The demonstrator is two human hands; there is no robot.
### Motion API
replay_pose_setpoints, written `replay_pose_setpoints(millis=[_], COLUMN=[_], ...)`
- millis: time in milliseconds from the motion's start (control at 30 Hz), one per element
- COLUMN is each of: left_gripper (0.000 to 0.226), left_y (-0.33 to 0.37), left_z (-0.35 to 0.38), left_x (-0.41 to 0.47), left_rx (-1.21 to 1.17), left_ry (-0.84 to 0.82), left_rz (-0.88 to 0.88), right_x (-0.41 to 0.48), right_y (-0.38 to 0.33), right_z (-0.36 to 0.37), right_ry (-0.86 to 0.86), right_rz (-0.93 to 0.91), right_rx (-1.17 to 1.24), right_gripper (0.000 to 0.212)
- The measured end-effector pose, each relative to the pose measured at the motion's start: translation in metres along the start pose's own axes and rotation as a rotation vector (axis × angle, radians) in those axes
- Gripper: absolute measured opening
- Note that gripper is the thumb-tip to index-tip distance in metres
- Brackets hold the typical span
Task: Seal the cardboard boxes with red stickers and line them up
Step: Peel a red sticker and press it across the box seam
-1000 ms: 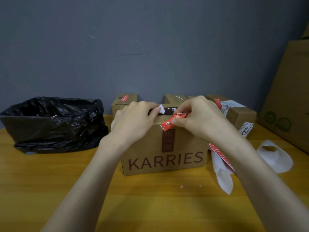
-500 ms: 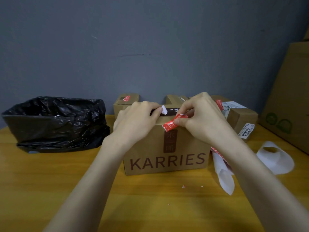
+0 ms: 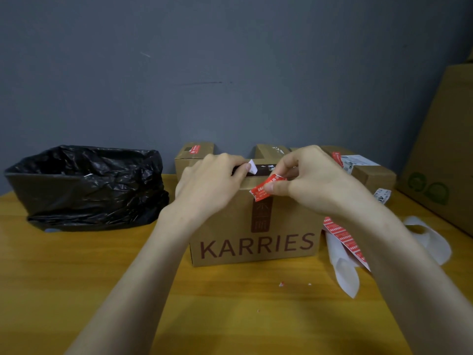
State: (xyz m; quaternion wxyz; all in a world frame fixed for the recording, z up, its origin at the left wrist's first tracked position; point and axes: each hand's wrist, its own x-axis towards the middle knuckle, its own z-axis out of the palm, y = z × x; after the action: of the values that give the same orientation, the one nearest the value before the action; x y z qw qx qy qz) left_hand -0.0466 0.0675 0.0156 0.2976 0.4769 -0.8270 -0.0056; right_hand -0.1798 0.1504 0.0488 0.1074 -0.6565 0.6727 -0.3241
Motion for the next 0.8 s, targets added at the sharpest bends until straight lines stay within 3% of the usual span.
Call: replay_pose_setpoints(millis=[267,433,567,700,800], left_gripper=[0.029,0.028,0.024,0.022,0.021], left_y=[-0.002,-0.005,-0.003,0.005,0.015], left_z=[0.002,0.003,-0.005,-0.015,-0.021], left_x=[0.001,0.002,0.001,-0.002,-0.003], left_rx=[0.001,-0.021,-0.319,-0.554,-0.605], left_ry=[0.012,-0.002,0.053,0.198,0.193], left_rz=[0.018,0.025,0.059,0.072,0.091], right_x=[0.000,0.001,0.004,0.009,0.011], right_y=[0.002,0.010,0.020,0.027,0.025], right_z=[-0.006,-0.019,-0.025,-0.022,-0.012], right_ry=[-0.041,0.004,0.134,0.190,0.159], right_rz=[-0.006,0.009,-0.009,-0.029,-0.053], right_rx=[0.073,0.326,0.654,0.652,0.654], right_gripper=[0.019,0.008,0.007,0.016,0.018])
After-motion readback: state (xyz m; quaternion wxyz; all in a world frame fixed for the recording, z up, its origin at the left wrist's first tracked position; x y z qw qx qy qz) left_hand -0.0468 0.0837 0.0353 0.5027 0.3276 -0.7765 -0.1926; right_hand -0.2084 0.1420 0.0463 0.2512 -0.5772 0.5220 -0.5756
